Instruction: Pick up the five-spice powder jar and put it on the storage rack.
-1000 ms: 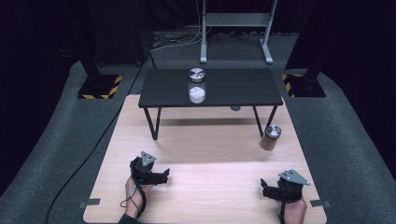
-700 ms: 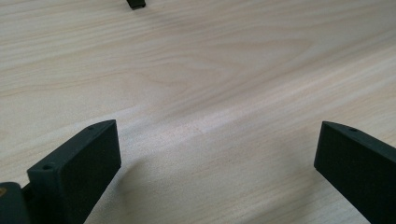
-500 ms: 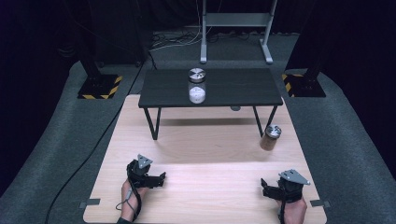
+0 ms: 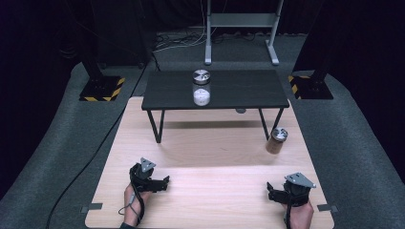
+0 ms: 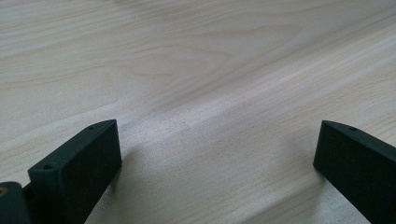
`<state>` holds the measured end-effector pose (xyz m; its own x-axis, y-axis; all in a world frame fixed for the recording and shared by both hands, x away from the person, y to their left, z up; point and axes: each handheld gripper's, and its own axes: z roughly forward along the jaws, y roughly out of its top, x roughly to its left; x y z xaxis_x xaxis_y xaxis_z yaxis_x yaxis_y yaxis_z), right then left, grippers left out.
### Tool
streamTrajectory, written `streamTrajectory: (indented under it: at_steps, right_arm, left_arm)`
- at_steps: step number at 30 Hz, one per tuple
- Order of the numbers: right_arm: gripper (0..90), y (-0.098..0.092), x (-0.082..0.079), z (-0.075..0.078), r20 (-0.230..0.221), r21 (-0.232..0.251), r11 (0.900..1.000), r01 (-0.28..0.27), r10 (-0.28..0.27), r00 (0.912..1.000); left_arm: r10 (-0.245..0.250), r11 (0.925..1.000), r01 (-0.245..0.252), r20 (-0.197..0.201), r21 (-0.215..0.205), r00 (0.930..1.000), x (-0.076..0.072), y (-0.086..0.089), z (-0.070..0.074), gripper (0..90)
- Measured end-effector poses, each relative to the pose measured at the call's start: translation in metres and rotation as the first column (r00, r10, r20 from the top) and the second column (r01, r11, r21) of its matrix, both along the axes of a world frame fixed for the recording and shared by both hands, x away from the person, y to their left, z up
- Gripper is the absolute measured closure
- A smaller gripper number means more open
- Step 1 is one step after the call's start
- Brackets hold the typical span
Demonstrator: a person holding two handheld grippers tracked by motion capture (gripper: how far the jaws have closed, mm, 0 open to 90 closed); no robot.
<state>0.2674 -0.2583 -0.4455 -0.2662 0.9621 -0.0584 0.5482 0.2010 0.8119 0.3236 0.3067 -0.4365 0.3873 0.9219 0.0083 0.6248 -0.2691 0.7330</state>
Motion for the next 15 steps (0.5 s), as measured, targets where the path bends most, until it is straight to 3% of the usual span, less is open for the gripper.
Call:
streamTrajectory:
  at_steps: [11, 15]
  right_arm:
    - [0.0, -0.0001, 0.0047, -0.0004, 0.019, 0.026, 0.999, 0.031, -0.031, 0.9993]
    - [0.0, 0.0019, 0.0091, 0.0062, 0.034, 0.011, 1.0, 0.027, -0.027, 0.999]
  left_arm:
    - [-0.001, 1.0, 0.001, 0.0, -0.001, 1.0, 0.0001, 0.0001, 0.0, 0.5]
    - [-0.001, 1.0, 0.001, 0.002, -0.002, 1.0, -0.0002, -0.0001, -0.0004, 0.5]
